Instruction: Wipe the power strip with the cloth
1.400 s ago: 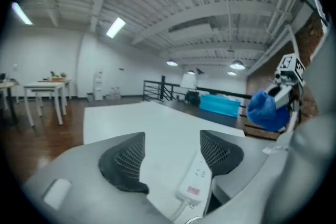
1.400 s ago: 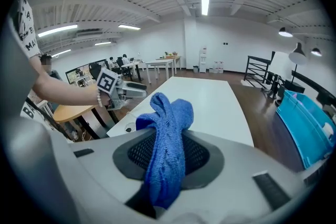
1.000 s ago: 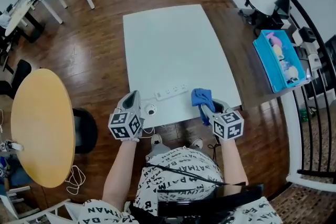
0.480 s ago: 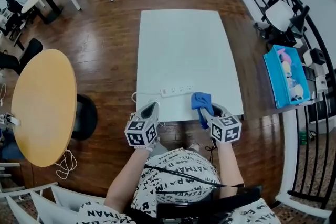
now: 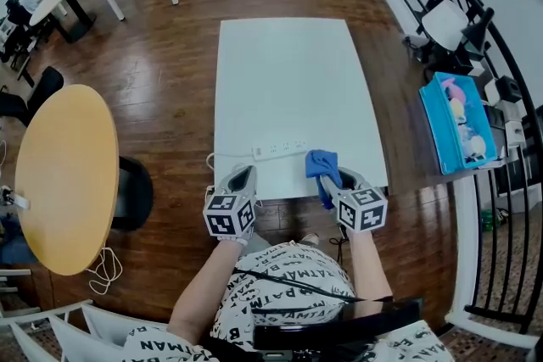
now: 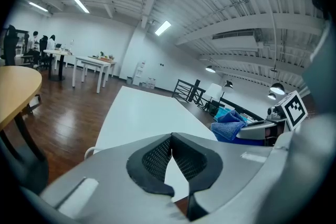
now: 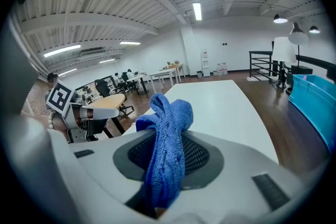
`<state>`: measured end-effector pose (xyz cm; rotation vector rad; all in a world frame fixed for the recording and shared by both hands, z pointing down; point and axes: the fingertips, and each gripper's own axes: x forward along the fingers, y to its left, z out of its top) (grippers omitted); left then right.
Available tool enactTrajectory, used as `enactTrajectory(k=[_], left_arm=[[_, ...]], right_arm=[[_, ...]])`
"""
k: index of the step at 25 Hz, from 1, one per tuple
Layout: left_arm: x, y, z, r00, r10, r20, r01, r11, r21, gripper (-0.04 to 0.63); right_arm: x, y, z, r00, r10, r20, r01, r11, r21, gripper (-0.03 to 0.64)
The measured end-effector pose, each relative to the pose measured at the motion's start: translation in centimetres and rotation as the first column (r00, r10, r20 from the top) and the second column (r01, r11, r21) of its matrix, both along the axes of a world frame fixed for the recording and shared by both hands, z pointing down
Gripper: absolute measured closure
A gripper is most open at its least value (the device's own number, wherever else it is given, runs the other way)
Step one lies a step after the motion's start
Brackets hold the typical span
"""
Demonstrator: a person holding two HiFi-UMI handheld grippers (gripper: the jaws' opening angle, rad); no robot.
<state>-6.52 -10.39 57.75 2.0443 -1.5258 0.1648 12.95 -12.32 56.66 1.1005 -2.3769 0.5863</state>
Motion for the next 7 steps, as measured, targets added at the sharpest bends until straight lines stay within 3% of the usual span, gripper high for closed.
enactTrajectory(k=[7], left_arm=[[-0.2, -0.54, 0.28, 1.0, 0.02, 0.016, -0.02, 1.0, -0.01, 0.595]], right_arm=[[-0.3, -0.34, 0.08, 1.0, 0.02, 0.003, -0.02, 1.0, 0.002, 0.497]])
